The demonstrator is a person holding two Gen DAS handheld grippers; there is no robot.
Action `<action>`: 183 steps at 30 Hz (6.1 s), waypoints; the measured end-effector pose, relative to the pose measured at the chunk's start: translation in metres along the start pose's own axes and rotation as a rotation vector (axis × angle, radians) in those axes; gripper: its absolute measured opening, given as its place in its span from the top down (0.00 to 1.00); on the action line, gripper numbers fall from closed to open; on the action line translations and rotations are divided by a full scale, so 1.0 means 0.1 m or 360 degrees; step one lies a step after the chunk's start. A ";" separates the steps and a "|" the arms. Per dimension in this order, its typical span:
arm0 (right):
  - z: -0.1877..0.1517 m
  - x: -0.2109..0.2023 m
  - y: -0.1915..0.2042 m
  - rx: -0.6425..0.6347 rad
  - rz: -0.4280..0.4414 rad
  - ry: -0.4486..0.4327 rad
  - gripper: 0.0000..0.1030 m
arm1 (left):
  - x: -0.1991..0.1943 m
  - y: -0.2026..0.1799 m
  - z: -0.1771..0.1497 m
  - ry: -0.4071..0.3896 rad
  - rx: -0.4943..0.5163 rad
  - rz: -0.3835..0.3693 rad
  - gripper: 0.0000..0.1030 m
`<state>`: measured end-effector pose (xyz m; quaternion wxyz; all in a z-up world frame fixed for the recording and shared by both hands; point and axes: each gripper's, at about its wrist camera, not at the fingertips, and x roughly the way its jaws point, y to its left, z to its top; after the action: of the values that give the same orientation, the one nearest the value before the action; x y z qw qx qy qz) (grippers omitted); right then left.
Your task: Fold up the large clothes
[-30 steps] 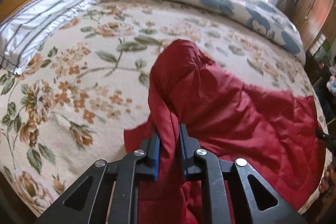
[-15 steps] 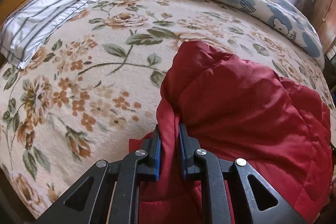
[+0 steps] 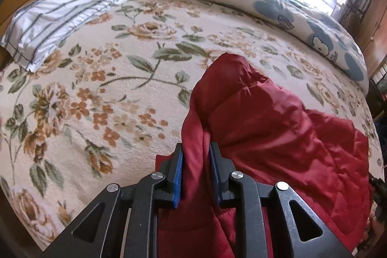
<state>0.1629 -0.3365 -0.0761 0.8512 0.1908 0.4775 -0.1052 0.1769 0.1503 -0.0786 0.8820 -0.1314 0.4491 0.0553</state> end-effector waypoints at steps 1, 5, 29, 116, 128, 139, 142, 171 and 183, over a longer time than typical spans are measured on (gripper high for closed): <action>0.01 -0.04 0.00 0.0001 0.0004 -0.0017 0.55 | -0.05 -0.01 -0.01 -0.0015 0.0012 -0.0002 0.80; 0.01 -0.26 0.12 -0.0081 -0.0002 -0.0115 0.55 | -0.23 -0.07 -0.07 -0.0056 0.0066 -0.0002 0.75; -0.57 -0.74 0.46 -0.0368 0.0127 -0.0064 0.47 | -0.95 -0.20 -0.61 -0.0088 0.0247 -0.0199 0.48; -0.56 0.14 0.85 -0.0415 0.0032 0.0061 0.19 | 0.21 -0.59 -0.18 0.0133 0.0199 -0.0014 0.17; -0.58 0.12 0.85 -0.0408 0.0036 0.0053 0.19 | -0.50 -0.70 -0.87 0.0121 0.0394 -0.0079 0.17; -0.99 -0.60 1.15 -0.0594 0.0015 -0.0014 0.17 | -0.31 -0.84 -0.94 0.0088 0.0480 0.0055 0.10; -1.13 -0.47 1.10 -0.0633 -0.0043 0.0049 0.16 | -0.29 -0.86 -0.98 0.0068 0.0495 0.0063 0.08; -1.28 -0.50 0.99 -0.0543 -0.0069 -0.0022 0.12 | -0.46 -0.83 -1.09 0.0029 0.0489 0.0118 0.04; -1.58 -0.96 1.12 -0.0595 0.0053 0.0010 0.10 | -0.92 -0.75 -1.36 0.0028 0.0527 0.0230 0.05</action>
<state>0.0312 -0.1681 -0.0435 0.8719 0.0375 0.4882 -0.0001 0.0327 0.0421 -0.0672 0.8814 0.0477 0.4681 0.0426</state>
